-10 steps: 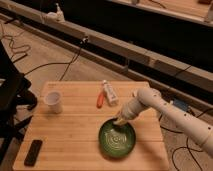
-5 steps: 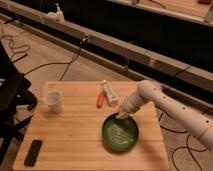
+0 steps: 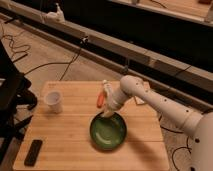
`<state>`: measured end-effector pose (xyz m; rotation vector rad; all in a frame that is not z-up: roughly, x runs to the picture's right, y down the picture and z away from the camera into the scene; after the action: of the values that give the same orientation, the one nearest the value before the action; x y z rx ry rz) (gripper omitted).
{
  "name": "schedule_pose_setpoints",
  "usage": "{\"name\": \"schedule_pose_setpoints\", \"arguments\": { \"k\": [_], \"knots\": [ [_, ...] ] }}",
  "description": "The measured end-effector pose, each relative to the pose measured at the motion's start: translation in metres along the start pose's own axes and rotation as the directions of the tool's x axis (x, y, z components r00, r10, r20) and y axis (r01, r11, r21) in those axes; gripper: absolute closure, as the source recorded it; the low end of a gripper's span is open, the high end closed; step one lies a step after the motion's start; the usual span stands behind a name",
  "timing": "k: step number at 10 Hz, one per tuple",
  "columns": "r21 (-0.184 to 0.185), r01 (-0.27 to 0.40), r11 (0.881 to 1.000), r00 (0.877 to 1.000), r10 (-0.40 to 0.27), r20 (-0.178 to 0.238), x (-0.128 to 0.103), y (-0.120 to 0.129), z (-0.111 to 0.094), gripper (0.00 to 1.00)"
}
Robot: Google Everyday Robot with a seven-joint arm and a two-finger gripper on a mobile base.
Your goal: Drag the ceramic bowl in a circle
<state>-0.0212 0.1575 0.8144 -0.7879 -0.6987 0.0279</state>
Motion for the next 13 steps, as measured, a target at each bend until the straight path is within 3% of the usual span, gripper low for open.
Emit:
{"name": "schedule_pose_setpoints", "arguments": {
  "k": [2,3,5,7,9,11,13],
  "knots": [
    [-0.055,0.033,0.998,0.999,-0.031,0.036,-0.018,0.019,0.016,1.0],
    [-0.081,0.034,0.996,0.999,-0.031,0.036,-0.016,0.031,0.022,1.0],
    [-0.091,-0.03,0.995,0.999,0.029,-0.014,0.019,0.049,0.019,1.0],
    [-0.055,-0.115,0.992,0.988,0.109,-0.106,0.068,0.054,0.003,1.0],
    [0.043,-0.225,0.974,0.957,0.229,-0.181,0.122,0.046,-0.035,1.0],
    [0.121,-0.27,0.955,0.937,0.29,-0.194,0.142,0.021,-0.066,1.0],
    [0.146,-0.259,0.955,0.941,0.283,-0.184,0.131,-0.001,-0.071,1.0]
  ]
}}
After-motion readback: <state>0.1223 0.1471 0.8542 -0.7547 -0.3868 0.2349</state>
